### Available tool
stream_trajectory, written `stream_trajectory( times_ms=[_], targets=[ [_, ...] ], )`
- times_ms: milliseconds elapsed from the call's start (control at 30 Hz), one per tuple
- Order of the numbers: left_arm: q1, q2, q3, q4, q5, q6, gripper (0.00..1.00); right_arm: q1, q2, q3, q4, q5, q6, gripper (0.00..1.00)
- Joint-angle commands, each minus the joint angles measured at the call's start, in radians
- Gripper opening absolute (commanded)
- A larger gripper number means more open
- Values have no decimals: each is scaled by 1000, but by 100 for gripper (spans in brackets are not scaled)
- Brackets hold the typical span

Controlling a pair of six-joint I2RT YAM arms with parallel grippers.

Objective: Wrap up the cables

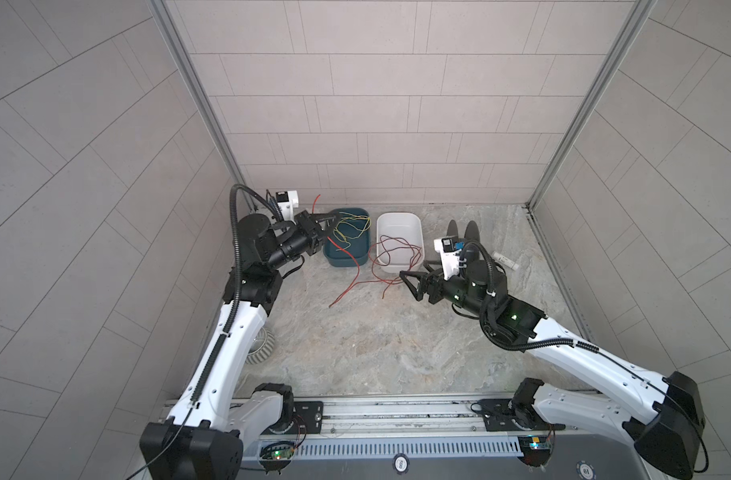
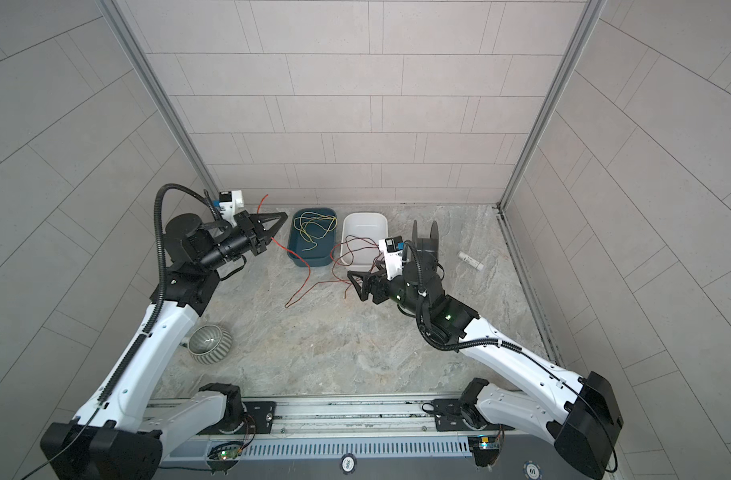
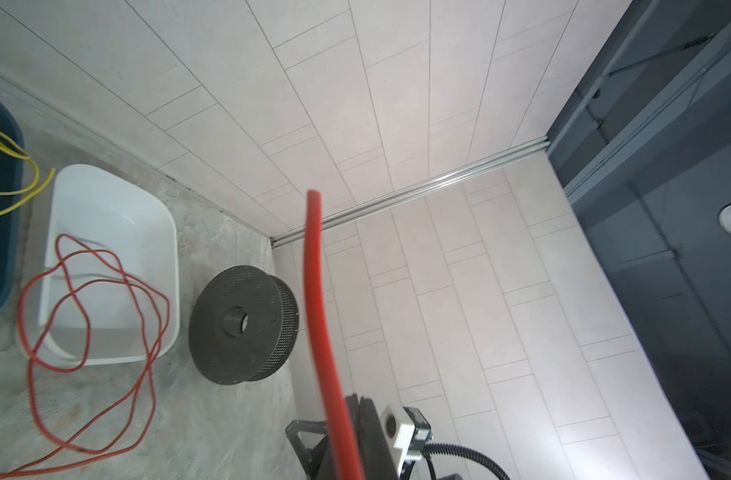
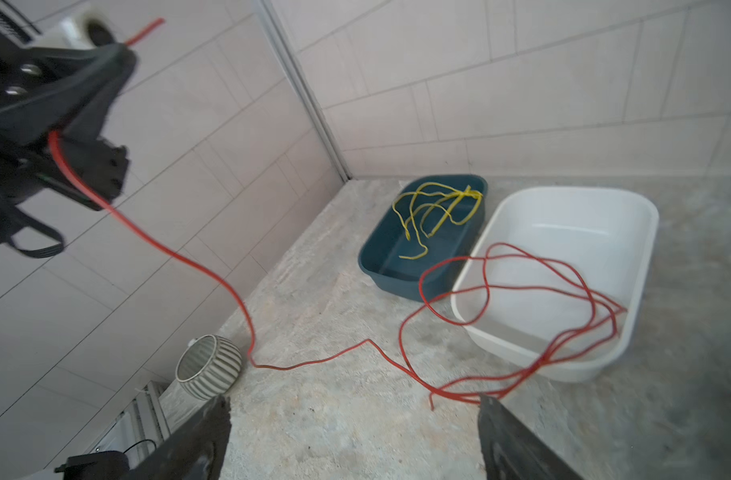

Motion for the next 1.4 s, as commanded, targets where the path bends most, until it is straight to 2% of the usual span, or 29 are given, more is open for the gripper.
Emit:
stream_trajectory(
  times_ms=[0,100,233,333,533,733,1067,1233,1367],
  targets=[
    [20,-33,45,-143,42,171,0,-41,45,-31,-12,16,140,87],
    [26,-59,69,-223,42,263,0,-77,124,-43,34,6,214,83],
    [27,-105,121,-426,-62,475,0,-97,235,-39,76,27,330,81],
    [27,-135,111,-461,-105,526,0,-98,288,-50,131,53,392,82],
    [26,-140,63,-421,-102,521,0,-97,391,-71,273,116,529,83],
    [26,-150,25,-357,-86,505,0,-94,539,-28,404,104,658,82],
    [27,-159,15,-332,-73,481,0,-75,696,68,455,100,700,78],
    [27,-163,9,-322,-65,474,0,-73,724,64,493,105,720,65],
    [27,-162,10,-320,-65,475,0,-72,708,59,496,99,703,48]
  ],
)
